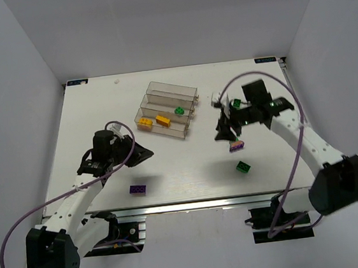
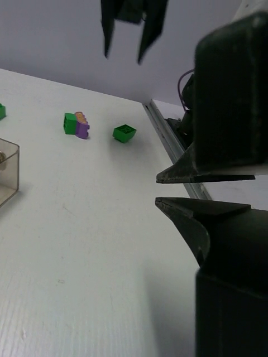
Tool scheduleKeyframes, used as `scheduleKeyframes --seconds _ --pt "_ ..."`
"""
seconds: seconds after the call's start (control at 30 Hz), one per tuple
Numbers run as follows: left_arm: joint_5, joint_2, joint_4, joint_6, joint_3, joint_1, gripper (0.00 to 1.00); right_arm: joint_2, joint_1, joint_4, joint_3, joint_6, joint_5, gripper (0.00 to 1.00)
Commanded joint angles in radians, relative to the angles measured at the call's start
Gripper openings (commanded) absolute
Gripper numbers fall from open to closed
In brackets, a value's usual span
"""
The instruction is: Sort the legos into containers by color
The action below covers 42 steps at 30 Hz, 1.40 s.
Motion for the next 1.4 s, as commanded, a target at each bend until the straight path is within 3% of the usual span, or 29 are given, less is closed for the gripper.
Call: scheduleKeyframes --seconds 0.0,0.03,0.17,0.3,0.37,0.4,0.63,1.1,1.37 --pt "0.068 0.062 0.092 0.023 0.032 -0.026 0.28 -0.129 -0.006 -0.08 -0.206 -0.055 0.024 0.56" --pt "0.069 0.076 0.105 0.029 0.046 -0.04 0.43 -0.163 -0.006 -0.043 -0.292 -0.032 0.086 0.59" --pt "0.075 0.147 0.125 0.042 0.088 -0.069 0.61 -0.254 -0.032 -0.012 -0.395 0.083 0.257 0.67" --pt "0.062 0.185 0.135 0.045 0.109 -0.112 0.63 -0.275 -0.052 0.033 -0.46 0.117 0.45 0.83" --pt "0.048 0.191 0.135 0.042 0.112 -0.126 0.63 -0.275 -0.054 0.036 -0.47 0.117 0.47 0.84" --pt "0.036 0.19 0.135 0.04 0.111 -0.138 0.64 -0.274 -0.055 0.045 -0.477 0.12 0.483 0.89" --pt "-0.029 0.152 0.123 0.019 0.085 -0.182 0.66 -0.214 -0.058 0.073 -0.518 0.119 0.526 0.88" --pt "-0.092 0.105 0.086 0.005 0.069 -0.212 0.7 -0.033 -0.049 0.157 -0.536 0.125 0.477 0.66" --pt "-0.101 0.102 0.091 0.0 0.051 -0.212 0.7 -0.016 -0.047 0.18 -0.558 0.101 0.483 0.36"
